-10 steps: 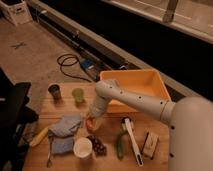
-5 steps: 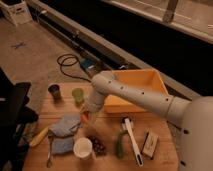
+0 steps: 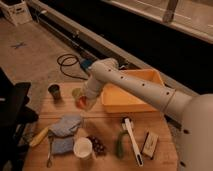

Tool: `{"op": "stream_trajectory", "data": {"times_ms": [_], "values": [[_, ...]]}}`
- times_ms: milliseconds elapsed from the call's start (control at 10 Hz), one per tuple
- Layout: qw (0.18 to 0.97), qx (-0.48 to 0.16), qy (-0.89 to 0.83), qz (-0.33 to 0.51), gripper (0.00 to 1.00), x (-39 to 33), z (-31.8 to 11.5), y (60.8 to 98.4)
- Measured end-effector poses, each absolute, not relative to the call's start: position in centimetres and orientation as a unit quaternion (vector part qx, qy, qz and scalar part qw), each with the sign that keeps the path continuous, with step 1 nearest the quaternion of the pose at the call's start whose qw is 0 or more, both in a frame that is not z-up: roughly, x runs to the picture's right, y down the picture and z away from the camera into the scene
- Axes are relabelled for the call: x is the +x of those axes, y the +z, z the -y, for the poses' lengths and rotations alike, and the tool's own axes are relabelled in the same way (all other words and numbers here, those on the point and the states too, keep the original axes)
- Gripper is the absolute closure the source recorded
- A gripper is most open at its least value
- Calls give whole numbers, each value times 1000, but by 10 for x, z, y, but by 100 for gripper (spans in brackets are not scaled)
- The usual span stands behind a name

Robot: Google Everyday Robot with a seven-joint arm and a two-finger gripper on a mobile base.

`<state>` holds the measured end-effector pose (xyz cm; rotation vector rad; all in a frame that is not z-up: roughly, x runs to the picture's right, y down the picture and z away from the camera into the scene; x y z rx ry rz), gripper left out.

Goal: Place apple in plastic cup

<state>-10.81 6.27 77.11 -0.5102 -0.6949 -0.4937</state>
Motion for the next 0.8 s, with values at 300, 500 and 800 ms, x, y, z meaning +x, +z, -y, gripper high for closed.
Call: {"op": "stream_trajectory", "data": {"times_ms": [300,500,800], "values": [[889,-231,-232,319,100,-106,-29,801],[892,-223,-233,316,100,-107,-9,815],[887,-213,-242,330,100,-126,8,829]]}}
